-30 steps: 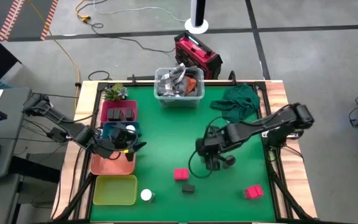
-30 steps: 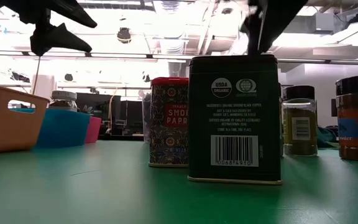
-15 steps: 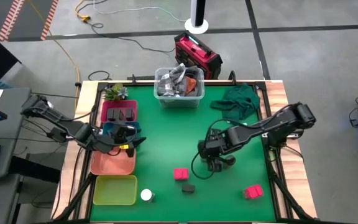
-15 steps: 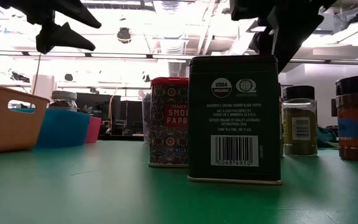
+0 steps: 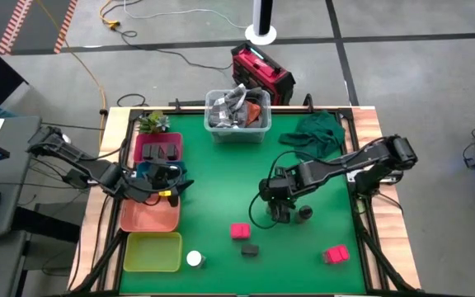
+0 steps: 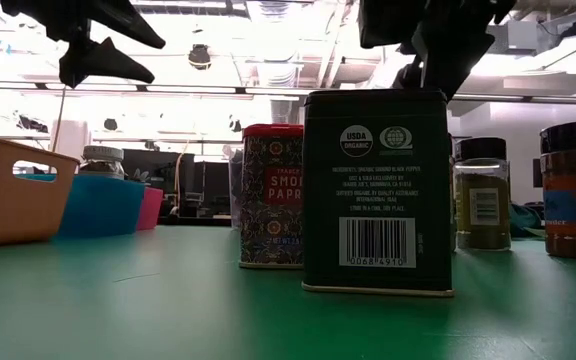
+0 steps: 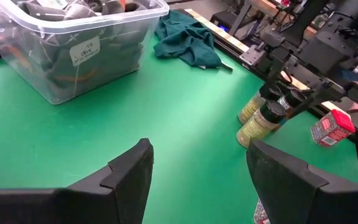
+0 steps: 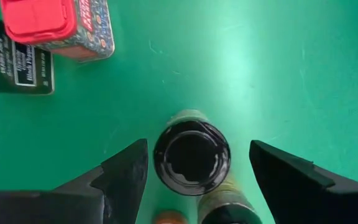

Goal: Sort spices by type
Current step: Put the top left black seasoning bottle into the orange bin

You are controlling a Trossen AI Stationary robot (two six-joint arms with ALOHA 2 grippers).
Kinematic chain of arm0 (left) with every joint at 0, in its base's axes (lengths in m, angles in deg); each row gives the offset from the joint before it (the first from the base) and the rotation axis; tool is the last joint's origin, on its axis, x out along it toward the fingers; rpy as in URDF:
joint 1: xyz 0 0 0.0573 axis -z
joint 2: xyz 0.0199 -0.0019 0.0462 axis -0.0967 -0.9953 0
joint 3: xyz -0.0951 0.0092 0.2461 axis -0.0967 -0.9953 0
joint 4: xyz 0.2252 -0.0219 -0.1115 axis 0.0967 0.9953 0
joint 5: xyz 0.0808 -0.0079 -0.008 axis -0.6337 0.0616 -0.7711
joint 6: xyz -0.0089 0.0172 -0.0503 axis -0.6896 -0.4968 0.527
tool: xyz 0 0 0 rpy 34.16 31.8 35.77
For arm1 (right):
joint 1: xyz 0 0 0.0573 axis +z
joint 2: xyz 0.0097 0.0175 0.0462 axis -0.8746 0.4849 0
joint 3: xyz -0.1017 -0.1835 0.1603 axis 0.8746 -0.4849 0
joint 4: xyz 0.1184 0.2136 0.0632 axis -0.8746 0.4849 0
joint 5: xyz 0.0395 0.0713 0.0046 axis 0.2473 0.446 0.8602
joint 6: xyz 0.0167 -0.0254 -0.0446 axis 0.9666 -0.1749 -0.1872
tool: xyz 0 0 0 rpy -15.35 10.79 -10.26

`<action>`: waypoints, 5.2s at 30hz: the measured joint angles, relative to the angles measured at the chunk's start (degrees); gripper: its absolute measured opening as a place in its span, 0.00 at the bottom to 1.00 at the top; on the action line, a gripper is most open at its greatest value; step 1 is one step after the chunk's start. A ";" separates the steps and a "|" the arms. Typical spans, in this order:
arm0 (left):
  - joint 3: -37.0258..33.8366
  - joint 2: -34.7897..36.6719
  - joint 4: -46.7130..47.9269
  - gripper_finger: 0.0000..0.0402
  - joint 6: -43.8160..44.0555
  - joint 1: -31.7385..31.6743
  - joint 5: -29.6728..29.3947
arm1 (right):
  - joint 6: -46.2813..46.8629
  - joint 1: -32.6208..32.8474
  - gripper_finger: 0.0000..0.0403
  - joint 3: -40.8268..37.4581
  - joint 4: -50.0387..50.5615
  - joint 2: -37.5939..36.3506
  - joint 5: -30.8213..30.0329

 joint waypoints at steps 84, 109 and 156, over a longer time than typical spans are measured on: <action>-0.01 -14.71 -22.04 0.62 -30.62 -1.28 2.96 | -1.04 -5.08 0.60 5.72 -16.80 0.02 -5.26; 12.97 -26.38 -24.79 0.62 -42.09 -5.37 2.94 | 5.12 -6.90 0.60 6.56 -23.71 0.02 -6.38; 14.23 -28.50 -7.47 0.62 -31.83 -7.21 2.21 | 9.75 -7.86 0.60 29.07 -15.16 15.93 -4.65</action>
